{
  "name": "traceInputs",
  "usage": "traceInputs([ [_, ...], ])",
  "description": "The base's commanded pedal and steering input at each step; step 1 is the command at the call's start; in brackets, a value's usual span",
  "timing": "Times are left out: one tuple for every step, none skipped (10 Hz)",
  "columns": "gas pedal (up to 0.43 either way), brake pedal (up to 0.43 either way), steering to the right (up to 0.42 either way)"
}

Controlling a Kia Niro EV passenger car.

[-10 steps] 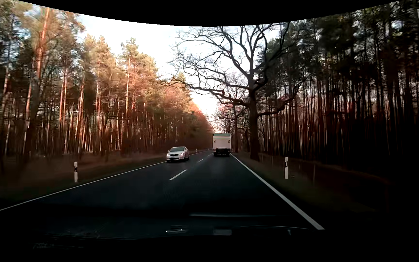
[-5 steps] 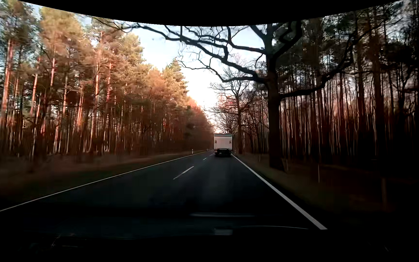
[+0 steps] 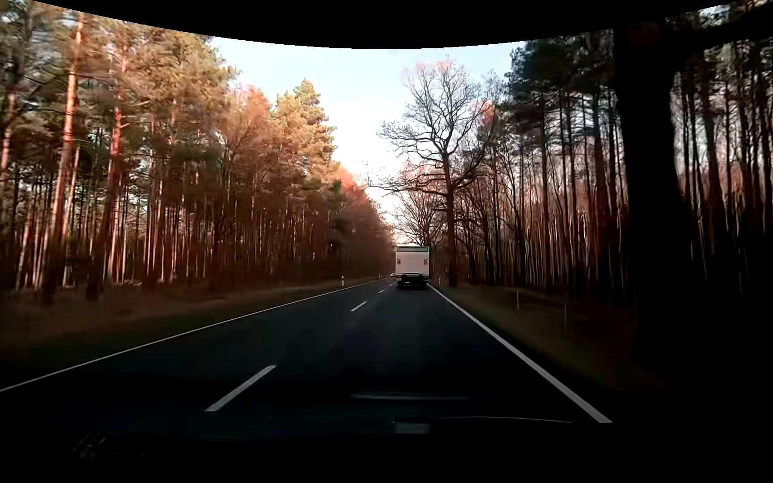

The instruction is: Follow the waypoints while adhering to traffic rules and regulations

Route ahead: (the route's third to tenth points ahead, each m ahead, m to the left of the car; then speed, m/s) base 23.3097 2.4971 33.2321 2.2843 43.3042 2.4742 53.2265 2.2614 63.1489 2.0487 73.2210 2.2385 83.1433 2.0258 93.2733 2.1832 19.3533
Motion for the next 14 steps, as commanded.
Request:
traceInputs([
  [0.130,0.000,-0.001],
  [0.130,0.000,-0.001],
  [0.130,0.000,-0.001],
  [0.130,0.000,-0.001],
  [0.130,0.000,-0.001],
  [0.130,0.000,-0.001],
  [0.130,0.000,-0.001],
  [0.138,0.000,-0.001],
  [0.138,0.000,-0.001],
  [0.138,0.000,-0.001],
  [0.138,0.000,-0.001],
  [0.138,0.000,-0.001],
  [0.138,0.000,-0.001],
  [0.138,0.000,-0.001],
])
